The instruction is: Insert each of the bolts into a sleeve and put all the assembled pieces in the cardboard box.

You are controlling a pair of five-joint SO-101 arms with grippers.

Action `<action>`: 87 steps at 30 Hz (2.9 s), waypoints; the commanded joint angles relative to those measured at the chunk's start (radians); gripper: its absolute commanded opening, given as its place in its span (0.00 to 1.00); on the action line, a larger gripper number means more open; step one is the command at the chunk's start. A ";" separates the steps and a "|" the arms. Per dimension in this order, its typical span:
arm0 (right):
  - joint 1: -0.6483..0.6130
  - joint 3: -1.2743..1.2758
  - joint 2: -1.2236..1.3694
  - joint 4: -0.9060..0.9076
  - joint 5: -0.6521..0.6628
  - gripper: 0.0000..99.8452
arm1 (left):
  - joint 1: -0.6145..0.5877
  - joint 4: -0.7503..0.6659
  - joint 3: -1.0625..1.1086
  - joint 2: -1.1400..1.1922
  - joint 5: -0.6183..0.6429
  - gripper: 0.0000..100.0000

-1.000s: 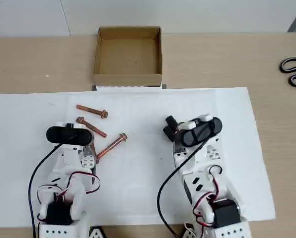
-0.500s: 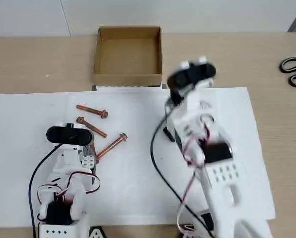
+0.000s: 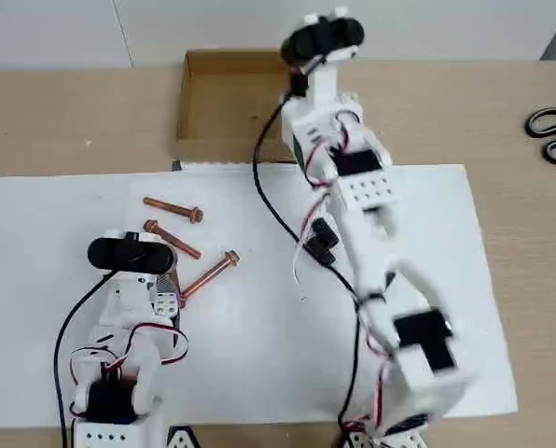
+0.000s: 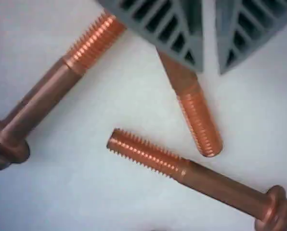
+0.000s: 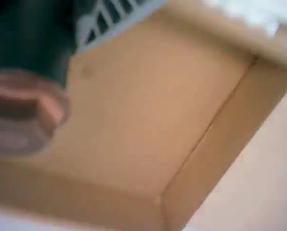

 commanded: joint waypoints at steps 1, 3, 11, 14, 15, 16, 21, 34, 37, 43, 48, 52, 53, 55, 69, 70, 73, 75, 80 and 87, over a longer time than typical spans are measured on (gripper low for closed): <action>0.002 -0.236 0.151 -0.054 -0.011 0.00 | 0.006 -0.023 -0.007 -0.009 -0.008 0.01; 0.002 -0.331 0.252 -0.074 -0.011 0.00 | 0.006 -0.021 -0.007 -0.009 -0.008 0.01; 0.002 -0.632 0.561 -0.076 -0.052 0.01 | 0.006 -0.020 -0.007 -0.008 -0.008 0.01; 0.001 -0.697 0.616 -0.033 -0.051 0.01 | 0.006 -0.020 -0.007 -0.008 -0.008 0.01; -0.005 -0.717 0.625 0.001 -0.052 0.01 | 0.006 -0.020 -0.007 -0.008 -0.008 0.01; -0.010 -0.729 0.631 0.036 -0.052 0.01 | 0.006 -0.020 -0.007 -0.008 -0.008 0.01; -0.019 -0.736 0.634 0.131 -0.052 0.17 | 0.006 -0.020 -0.007 -0.008 -0.008 0.01; -0.022 -0.738 0.440 0.326 -0.052 0.16 | 0.006 -0.020 -0.007 -0.008 -0.008 0.01; -0.024 -0.738 0.369 0.467 -0.052 0.16 | 0.006 -0.020 -0.007 -0.008 -0.008 0.01; -0.042 -0.738 0.234 0.808 -0.052 0.16 | 0.005 -0.020 -0.007 -0.008 -0.005 0.01; -0.050 -0.736 0.159 1.036 -0.051 0.16 | 0.003 -0.020 -0.007 -0.008 -0.003 0.01; -0.054 -0.736 0.131 1.204 -0.051 0.16 | 0.003 -0.020 -0.007 -0.008 -0.003 0.01; -0.058 -0.736 0.128 1.250 -0.051 0.16 | 0.003 -0.020 -0.007 -0.008 -0.003 0.01; -0.068 -0.736 0.122 1.310 -0.049 0.16 | 0.003 -0.020 -0.007 -0.008 -0.003 0.01; -0.128 -0.443 -0.044 1.331 0.057 0.16 | 0.003 -0.020 -0.007 -0.008 -0.003 0.01; -0.128 -0.396 -0.070 1.330 0.080 0.16 | 0.003 -0.020 -0.007 -0.008 -0.003 0.01; -0.120 -0.272 -0.128 1.325 0.187 0.16 | 0.003 -0.020 -0.007 -0.008 -0.003 0.01; -0.120 -0.206 -0.153 1.323 0.276 0.16 | 0.003 -0.020 -0.007 -0.008 -0.003 0.01; -0.120 -0.124 -0.162 1.322 0.347 0.16 | 0.000 -0.020 -0.007 -0.008 -0.003 0.01; -0.114 -0.011 -0.160 1.242 0.413 0.16 | -0.002 -0.020 -0.007 -0.008 -0.003 0.01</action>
